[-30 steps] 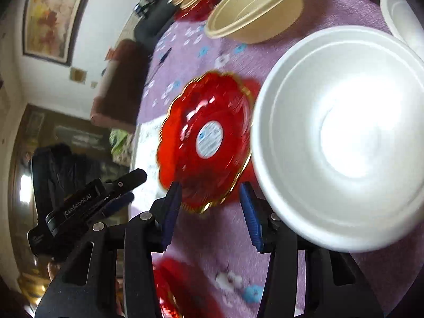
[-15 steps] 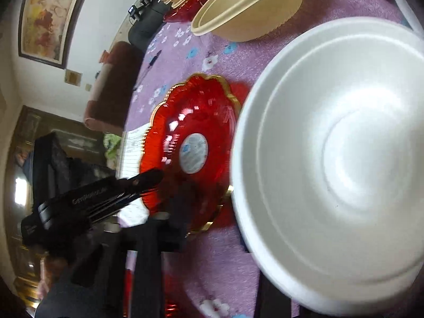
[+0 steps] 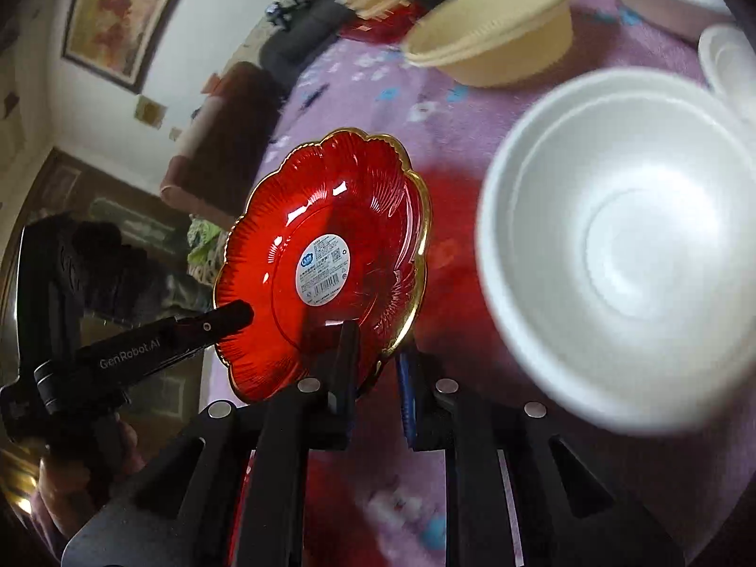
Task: Organize plates and bowls
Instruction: 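Grasp the rim of the small red labeled plate with the left gripper, then lower the small red plate onto the large red plate with the left gripper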
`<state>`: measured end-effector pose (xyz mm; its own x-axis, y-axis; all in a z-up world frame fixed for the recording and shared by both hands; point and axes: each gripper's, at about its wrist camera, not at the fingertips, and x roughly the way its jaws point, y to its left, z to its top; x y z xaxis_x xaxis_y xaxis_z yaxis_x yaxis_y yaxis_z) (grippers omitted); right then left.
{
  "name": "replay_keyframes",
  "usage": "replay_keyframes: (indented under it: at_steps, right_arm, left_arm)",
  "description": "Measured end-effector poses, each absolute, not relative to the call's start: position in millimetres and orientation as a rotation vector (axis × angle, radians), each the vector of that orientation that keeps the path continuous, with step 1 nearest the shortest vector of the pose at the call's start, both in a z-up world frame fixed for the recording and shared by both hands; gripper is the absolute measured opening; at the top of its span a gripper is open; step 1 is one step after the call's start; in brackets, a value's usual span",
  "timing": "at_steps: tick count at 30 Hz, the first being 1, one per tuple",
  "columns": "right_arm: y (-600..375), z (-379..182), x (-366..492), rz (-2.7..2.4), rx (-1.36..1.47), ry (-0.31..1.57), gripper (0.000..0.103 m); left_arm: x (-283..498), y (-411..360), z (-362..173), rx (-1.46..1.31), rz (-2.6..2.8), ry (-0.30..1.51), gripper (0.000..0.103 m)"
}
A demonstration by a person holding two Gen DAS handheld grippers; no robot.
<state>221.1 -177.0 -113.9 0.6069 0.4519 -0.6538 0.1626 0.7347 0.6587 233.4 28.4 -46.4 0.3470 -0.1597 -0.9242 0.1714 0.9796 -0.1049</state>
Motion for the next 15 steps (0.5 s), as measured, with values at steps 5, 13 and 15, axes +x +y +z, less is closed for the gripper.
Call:
replay_keyframes:
  at_steps: [5, 13, 15]
  right_arm:
    - [-166, -94, 192, 0.238, 0.723, 0.903, 0.015]
    - [-132, -83, 141, 0.320, 0.614, 0.901, 0.015]
    - [-122, -85, 128, 0.335, 0.573, 0.912, 0.015]
  left_arm:
    - [190, 48, -25, 0.009, -0.209, 1.153, 0.012]
    - [124, 74, -20, 0.017, -0.162, 1.069, 0.013]
    - [108, 78, -23, 0.039, -0.136, 1.047, 0.014]
